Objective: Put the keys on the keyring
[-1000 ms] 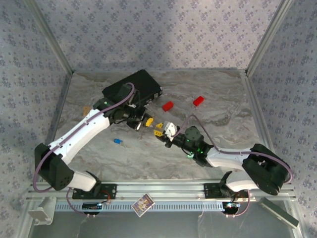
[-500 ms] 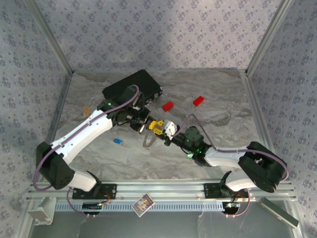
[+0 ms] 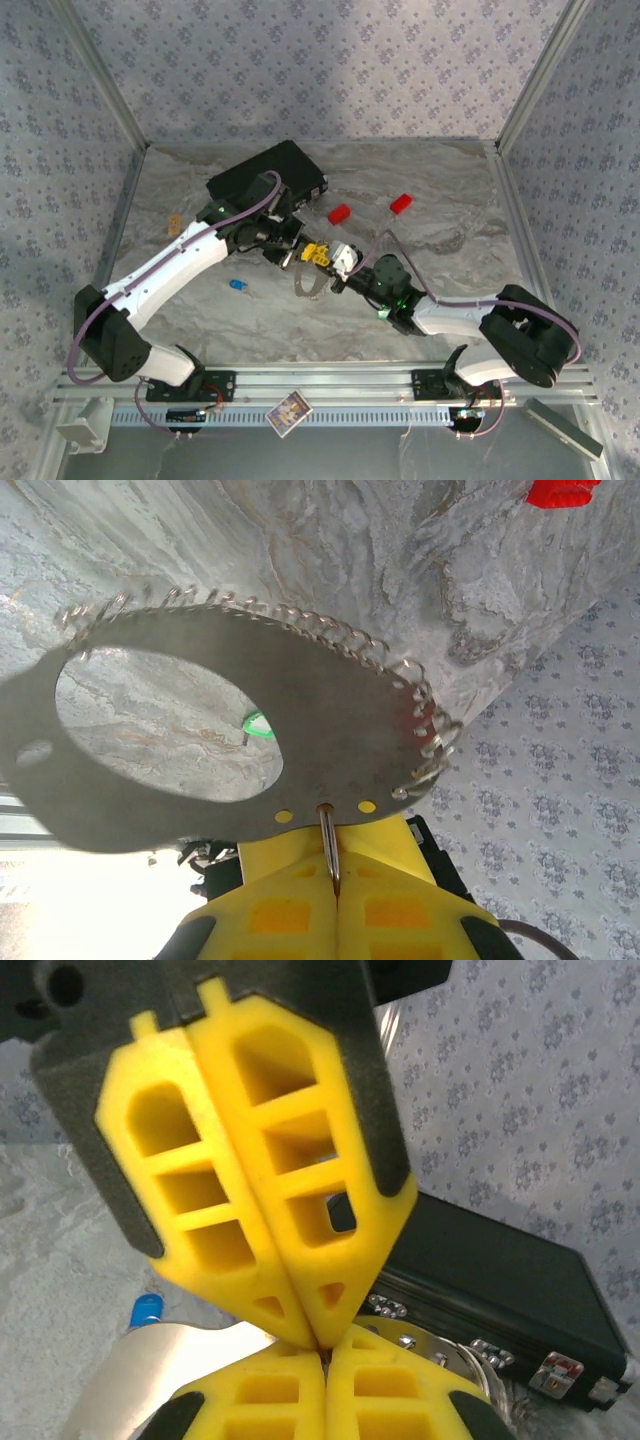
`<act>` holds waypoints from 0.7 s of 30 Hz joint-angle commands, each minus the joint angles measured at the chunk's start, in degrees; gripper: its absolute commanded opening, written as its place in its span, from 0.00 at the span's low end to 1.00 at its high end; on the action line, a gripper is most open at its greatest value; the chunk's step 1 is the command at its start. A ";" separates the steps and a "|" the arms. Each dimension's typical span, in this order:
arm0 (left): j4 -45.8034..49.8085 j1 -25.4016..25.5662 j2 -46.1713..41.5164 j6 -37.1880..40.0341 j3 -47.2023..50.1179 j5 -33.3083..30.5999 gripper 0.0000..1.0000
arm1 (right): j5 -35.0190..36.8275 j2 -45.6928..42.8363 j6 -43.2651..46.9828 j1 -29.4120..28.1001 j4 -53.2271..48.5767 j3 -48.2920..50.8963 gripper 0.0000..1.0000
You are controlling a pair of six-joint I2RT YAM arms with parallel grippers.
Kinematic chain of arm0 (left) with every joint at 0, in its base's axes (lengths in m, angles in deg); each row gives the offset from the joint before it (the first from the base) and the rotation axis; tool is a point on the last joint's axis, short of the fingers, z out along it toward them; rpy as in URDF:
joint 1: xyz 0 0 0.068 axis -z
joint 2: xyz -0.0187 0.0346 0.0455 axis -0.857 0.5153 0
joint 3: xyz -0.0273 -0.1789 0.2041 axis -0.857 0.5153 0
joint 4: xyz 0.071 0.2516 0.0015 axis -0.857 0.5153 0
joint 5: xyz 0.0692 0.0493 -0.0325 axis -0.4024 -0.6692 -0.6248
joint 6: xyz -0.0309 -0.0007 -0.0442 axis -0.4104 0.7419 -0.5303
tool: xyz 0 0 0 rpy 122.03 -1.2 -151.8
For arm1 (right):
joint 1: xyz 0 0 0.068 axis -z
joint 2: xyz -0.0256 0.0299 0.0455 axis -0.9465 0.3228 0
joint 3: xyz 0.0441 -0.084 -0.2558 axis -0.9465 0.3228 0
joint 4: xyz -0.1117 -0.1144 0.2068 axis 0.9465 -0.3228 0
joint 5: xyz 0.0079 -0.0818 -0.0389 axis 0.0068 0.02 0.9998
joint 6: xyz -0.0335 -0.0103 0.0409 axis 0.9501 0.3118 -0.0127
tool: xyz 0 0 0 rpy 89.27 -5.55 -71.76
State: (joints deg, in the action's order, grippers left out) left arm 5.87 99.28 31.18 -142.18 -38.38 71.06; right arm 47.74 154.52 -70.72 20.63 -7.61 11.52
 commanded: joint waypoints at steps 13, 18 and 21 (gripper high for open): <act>-20.29 -1.39 -15.98 26.82 9.06 -27.51 0.68 | -3.88 -4.64 -0.47 1.06 -9.24 -3.42 0.00; -33.93 -1.71 -23.04 62.29 17.08 -36.49 0.68 | -7.77 -7.96 0.40 2.20 -20.02 -5.74 0.00; -37.26 -1.80 -26.10 84.90 21.92 -31.98 0.70 | -10.20 -10.18 2.36 2.71 -29.00 -8.50 0.00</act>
State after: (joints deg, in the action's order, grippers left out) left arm -22.90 97.62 7.29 -86.77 -19.52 40.09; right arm 41.33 147.28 -70.30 22.94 -27.67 6.95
